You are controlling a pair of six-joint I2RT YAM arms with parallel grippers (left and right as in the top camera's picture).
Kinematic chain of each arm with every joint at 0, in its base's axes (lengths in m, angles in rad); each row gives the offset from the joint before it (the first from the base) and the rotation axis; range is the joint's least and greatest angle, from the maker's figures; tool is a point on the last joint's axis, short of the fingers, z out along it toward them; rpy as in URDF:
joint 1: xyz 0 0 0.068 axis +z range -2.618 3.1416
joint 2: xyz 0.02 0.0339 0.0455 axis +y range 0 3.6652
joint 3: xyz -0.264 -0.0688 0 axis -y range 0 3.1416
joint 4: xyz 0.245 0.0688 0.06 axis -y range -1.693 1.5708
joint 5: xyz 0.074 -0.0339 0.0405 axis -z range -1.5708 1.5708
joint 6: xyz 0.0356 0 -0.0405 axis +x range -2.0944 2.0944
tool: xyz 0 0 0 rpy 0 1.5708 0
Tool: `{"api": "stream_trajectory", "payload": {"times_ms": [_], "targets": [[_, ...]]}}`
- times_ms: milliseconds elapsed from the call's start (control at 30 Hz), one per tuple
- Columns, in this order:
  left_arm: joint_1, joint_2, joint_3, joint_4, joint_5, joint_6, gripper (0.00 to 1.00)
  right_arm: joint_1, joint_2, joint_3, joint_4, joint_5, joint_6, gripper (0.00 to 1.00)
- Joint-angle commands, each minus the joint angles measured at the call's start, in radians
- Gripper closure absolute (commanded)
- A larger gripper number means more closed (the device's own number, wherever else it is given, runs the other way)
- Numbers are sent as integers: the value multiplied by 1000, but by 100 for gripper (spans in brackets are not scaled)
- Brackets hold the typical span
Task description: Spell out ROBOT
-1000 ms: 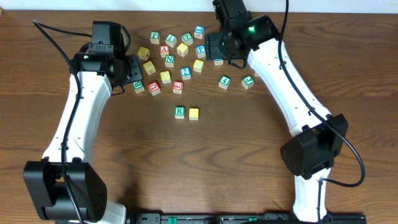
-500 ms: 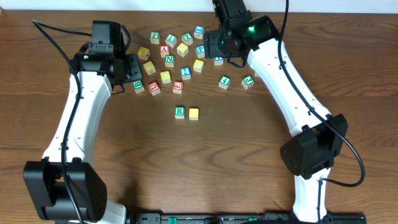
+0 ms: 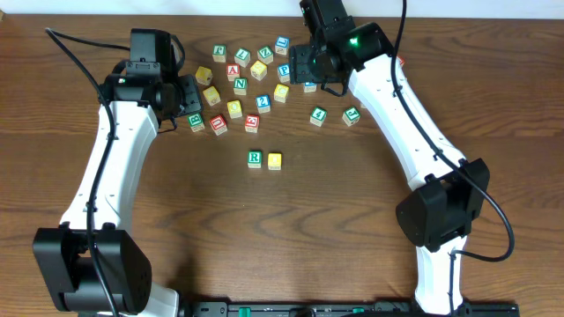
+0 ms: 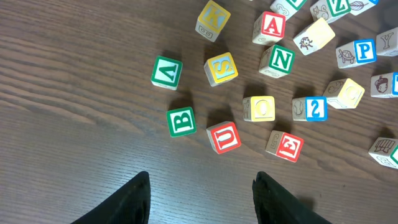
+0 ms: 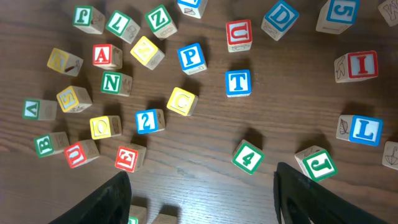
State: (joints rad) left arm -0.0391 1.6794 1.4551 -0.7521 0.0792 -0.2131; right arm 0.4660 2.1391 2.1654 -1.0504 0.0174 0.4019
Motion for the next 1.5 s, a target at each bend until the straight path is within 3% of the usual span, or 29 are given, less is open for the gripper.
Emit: {"api": "stream_trajectory", "payload": {"times_ms": [0, 433, 1033, 1133, 1200, 1467], "targets": [[3, -3, 2, 2, -12, -9, 48, -32, 12, -3, -5, -1, 13, 31], [3, -3, 2, 3, -12, -9, 48, -154, 12, -3, -50, -10, 32, 31], [3, 25, 2, 42, -13, -14, 48, -69, 56, -4, 30, -76, 53, 32], [3, 77, 2, 58, -17, -83, 48, -69, 56, -4, 25, -76, 53, 31], [3, 125, 2, 63, -72, -201, 48, -70, 56, -4, 21, -76, 45, 31], [2, 231, 2, 111, -84, -283, 48, -69, 56, -4, 6, -76, 45, 29]]}}
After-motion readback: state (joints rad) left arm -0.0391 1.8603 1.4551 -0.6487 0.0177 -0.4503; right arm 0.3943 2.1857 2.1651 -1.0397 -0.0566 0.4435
